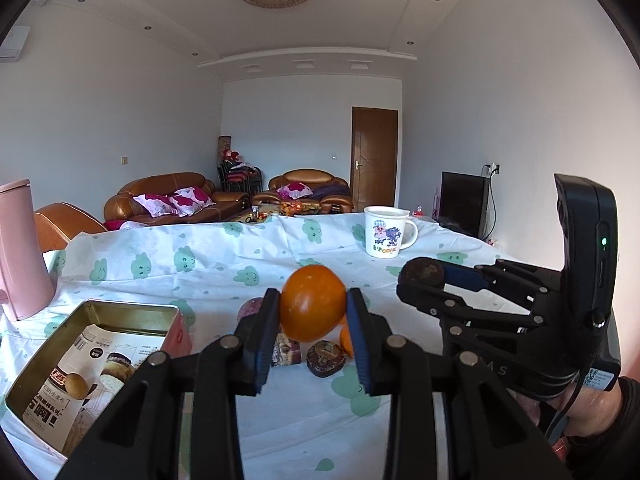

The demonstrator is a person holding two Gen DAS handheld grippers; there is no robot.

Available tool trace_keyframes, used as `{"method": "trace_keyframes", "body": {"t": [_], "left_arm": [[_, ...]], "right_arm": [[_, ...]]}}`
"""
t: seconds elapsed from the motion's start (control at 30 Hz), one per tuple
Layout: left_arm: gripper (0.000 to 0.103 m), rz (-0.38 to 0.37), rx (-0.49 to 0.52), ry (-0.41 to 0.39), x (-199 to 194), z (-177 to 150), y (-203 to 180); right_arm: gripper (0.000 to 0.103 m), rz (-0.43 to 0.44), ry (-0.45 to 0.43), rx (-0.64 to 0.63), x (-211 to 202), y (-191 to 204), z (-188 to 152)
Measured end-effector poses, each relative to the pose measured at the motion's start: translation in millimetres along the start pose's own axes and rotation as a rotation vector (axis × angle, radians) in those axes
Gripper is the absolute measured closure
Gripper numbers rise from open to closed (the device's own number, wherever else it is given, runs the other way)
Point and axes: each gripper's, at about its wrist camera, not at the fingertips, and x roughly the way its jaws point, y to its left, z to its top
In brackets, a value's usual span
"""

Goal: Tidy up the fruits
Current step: 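Lift both held fruits and carry them toward the pink tin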

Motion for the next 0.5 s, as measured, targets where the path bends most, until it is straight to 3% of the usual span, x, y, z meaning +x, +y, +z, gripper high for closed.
{"method": "trace_keyframes", "body": {"t": [0.5], "left_arm": [[0.068,0.096,-0.082,-0.009,-17,8,58]], "right_arm": [[0.064,0.091,-0.019,-0.071,13,45,39]]}}
